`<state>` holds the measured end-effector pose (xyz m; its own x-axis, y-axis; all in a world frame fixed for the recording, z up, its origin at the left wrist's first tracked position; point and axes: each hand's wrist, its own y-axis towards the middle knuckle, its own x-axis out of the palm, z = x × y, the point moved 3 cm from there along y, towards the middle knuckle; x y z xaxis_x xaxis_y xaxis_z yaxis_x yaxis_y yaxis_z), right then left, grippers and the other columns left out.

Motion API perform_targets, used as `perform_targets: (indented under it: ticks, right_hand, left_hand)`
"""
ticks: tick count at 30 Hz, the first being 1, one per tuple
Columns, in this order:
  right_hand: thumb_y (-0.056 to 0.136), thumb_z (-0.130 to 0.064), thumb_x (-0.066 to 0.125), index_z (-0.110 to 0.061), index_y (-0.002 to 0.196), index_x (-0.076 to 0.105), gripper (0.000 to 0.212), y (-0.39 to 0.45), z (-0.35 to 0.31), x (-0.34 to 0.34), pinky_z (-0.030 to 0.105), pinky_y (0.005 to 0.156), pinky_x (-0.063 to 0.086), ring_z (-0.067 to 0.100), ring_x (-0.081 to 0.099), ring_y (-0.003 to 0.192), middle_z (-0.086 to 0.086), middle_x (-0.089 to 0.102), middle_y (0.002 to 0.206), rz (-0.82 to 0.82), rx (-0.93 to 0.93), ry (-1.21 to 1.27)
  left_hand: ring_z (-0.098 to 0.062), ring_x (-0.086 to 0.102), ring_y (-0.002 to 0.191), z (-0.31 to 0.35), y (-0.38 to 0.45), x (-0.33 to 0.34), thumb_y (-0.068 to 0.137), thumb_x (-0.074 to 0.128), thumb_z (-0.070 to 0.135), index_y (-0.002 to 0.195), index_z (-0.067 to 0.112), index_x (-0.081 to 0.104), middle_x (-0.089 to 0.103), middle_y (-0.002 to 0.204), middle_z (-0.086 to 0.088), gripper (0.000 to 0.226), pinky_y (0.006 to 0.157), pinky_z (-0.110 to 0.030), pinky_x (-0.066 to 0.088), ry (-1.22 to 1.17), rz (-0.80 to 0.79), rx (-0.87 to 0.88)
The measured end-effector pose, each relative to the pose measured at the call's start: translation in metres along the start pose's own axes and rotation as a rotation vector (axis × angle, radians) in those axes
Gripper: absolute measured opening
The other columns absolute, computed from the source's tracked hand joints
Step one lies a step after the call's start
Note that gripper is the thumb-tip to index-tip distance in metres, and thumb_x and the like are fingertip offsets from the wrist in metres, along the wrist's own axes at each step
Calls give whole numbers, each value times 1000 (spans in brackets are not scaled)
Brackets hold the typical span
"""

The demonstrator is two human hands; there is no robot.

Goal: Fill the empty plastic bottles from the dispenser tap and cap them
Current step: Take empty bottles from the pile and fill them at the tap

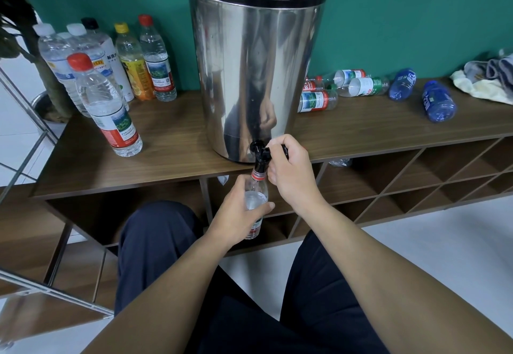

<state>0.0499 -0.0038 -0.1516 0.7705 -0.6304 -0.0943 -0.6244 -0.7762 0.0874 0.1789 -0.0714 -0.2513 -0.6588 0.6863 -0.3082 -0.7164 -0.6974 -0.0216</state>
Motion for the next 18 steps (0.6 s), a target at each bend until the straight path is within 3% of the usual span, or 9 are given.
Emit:
perform_targets:
  ticks: [18]
  right_hand:
    - [115, -26, 54, -18, 95, 59, 23, 3, 2, 0, 33, 54, 35, 10, 41, 54, -12, 46, 59, -7, -8, 4]
  left_hand:
    - [3, 68, 110, -3, 2, 0, 93, 90, 43, 124, 47, 52, 70, 121, 17, 49, 98, -32, 59, 27, 8, 10]
